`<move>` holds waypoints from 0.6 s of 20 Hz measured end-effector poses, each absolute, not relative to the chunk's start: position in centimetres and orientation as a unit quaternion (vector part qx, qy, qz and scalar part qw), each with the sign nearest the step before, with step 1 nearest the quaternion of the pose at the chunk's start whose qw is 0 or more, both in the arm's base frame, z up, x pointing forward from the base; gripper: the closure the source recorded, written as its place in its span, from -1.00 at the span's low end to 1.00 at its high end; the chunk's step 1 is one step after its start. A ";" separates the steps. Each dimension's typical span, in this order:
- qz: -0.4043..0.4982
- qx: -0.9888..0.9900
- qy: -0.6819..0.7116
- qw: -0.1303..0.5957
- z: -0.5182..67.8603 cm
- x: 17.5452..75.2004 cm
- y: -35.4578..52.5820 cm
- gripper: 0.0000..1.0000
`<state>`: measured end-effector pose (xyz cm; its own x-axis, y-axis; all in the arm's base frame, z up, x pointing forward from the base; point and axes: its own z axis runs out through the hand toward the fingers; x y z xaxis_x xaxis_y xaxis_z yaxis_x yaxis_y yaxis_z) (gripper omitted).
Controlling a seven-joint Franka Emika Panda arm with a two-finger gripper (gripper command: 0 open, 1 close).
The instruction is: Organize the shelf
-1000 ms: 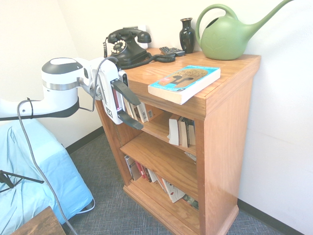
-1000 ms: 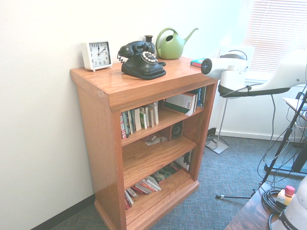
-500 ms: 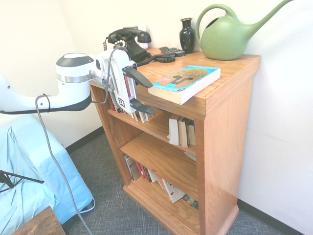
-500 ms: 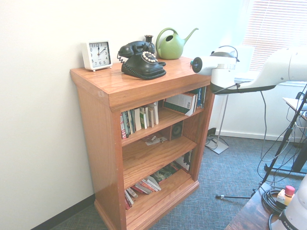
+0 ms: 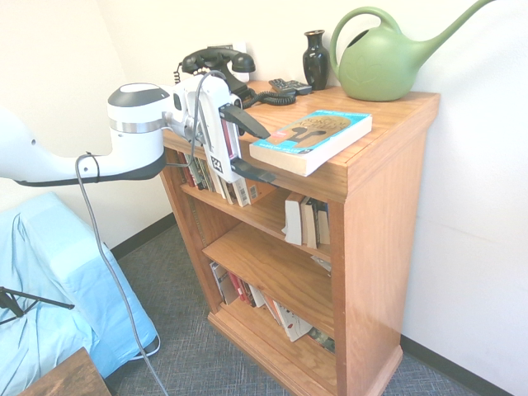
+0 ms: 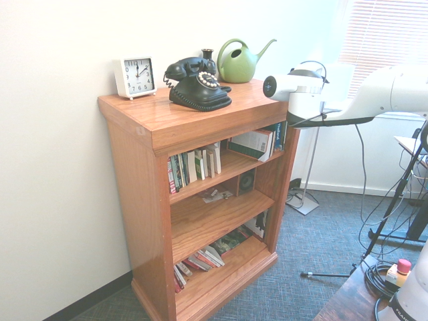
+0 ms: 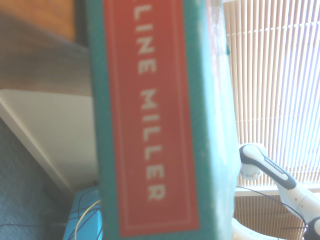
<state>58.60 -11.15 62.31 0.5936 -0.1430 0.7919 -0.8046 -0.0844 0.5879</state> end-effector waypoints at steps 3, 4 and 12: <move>0.284 0.677 -0.352 0.580 62.6 58.8 -11.6 -1.00; 0.284 0.677 -0.353 0.581 62.6 58.9 -11.7 -1.00; 0.273 0.679 -0.349 0.585 61.3 59.6 -12.2 -1.00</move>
